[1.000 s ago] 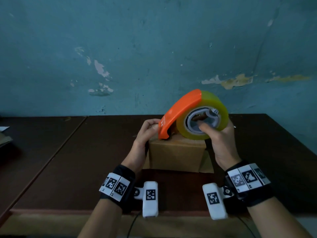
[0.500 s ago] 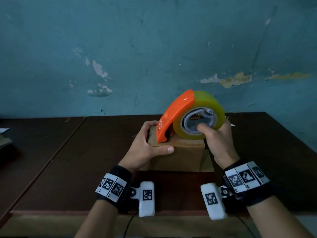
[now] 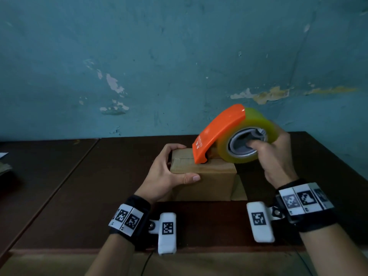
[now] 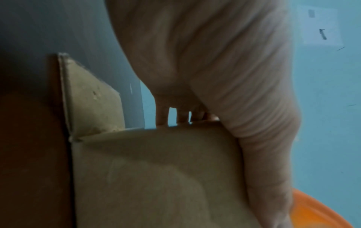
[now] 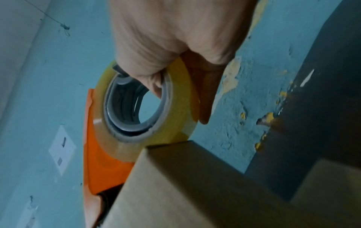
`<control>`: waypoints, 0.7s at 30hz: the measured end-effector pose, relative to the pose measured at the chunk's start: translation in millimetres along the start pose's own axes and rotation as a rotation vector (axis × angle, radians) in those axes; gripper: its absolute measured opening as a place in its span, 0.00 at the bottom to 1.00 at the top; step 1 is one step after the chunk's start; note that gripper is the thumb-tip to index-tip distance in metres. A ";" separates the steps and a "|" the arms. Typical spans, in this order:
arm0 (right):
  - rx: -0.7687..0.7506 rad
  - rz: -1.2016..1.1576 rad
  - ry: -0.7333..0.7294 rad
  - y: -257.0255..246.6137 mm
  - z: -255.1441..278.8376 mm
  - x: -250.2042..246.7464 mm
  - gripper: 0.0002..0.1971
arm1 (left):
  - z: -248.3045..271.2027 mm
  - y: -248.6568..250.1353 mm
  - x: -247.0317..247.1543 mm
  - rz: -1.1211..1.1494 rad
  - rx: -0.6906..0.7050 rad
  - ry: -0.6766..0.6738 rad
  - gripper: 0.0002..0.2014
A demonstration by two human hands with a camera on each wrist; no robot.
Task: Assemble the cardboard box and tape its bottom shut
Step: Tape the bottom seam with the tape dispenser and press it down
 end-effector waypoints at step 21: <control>-0.007 0.266 -0.195 -14.8 -7.8 6.6 0.22 | 1.4 0.9 9.0 0.022 -0.110 -0.073 0.34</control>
Point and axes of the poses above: each hand's wrist, its own z-axis away from the middle knuckle, its own x-axis out of the palm, y = z × x, the point moved 8 cm from there along -z, towards the middle knuckle, and after that the axes turned 12 degrees about -x, right-handed, at the moved point
